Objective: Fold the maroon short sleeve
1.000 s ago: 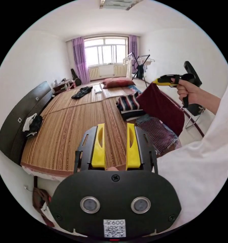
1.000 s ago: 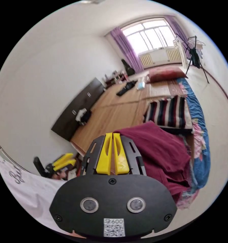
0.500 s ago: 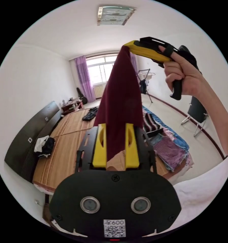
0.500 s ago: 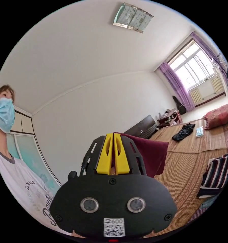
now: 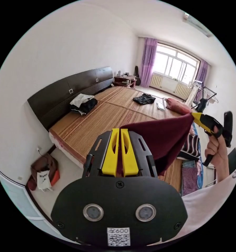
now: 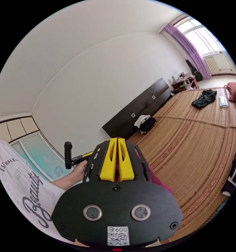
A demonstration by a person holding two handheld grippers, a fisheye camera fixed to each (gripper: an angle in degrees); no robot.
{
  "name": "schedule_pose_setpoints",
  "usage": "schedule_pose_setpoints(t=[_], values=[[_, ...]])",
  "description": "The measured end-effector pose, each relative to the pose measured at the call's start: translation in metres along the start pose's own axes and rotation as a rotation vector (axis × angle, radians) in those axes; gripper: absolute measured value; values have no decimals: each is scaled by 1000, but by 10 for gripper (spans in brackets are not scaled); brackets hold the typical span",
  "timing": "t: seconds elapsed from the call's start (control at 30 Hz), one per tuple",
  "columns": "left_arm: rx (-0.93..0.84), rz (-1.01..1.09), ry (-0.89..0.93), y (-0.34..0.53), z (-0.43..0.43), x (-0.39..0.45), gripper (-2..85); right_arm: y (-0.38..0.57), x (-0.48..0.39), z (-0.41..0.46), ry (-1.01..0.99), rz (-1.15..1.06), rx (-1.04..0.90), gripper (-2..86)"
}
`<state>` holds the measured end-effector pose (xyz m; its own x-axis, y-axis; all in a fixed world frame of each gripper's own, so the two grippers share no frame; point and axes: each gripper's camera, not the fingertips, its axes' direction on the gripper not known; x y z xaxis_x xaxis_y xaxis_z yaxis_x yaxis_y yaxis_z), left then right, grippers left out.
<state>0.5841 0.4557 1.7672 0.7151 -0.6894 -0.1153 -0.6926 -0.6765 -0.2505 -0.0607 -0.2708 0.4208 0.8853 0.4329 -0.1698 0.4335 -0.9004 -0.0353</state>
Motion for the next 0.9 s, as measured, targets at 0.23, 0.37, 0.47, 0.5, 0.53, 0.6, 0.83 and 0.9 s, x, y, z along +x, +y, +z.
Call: schedule_pose_setpoints(t=[0.23, 0.37, 0.47, 0.5, 0.53, 0.6, 0.83, 0.9], values=[[0, 278, 193, -91, 78, -4, 8, -29, -7, 32, 228, -25, 119, -8], [261, 490, 371, -173, 83, 22, 9, -86, -69, 35, 508, -202, 265, -8], [435, 555, 512, -201, 72, 21, 10, -90, -143, 58, 696, -321, 403, -8], [494, 576, 584, -207, 70, 15, 11, -81, -165, 76, 744, -323, 448, -8], [523, 602, 644, -205, 72, 7, 11, -74, -172, 88, 767, -318, 462, -8], [502, 653, 704, -189, 86, -6, 12, -42, -176, 144, 881, -233, 430, -8], [-84, 999, 595, 18, 228, 13, 12, 110, -44, 329, 1061, 100, -194, -8], [-164, 1076, 539, 81, 264, 25, 12, 189, 24, 379, 1045, 220, -266, -8]])
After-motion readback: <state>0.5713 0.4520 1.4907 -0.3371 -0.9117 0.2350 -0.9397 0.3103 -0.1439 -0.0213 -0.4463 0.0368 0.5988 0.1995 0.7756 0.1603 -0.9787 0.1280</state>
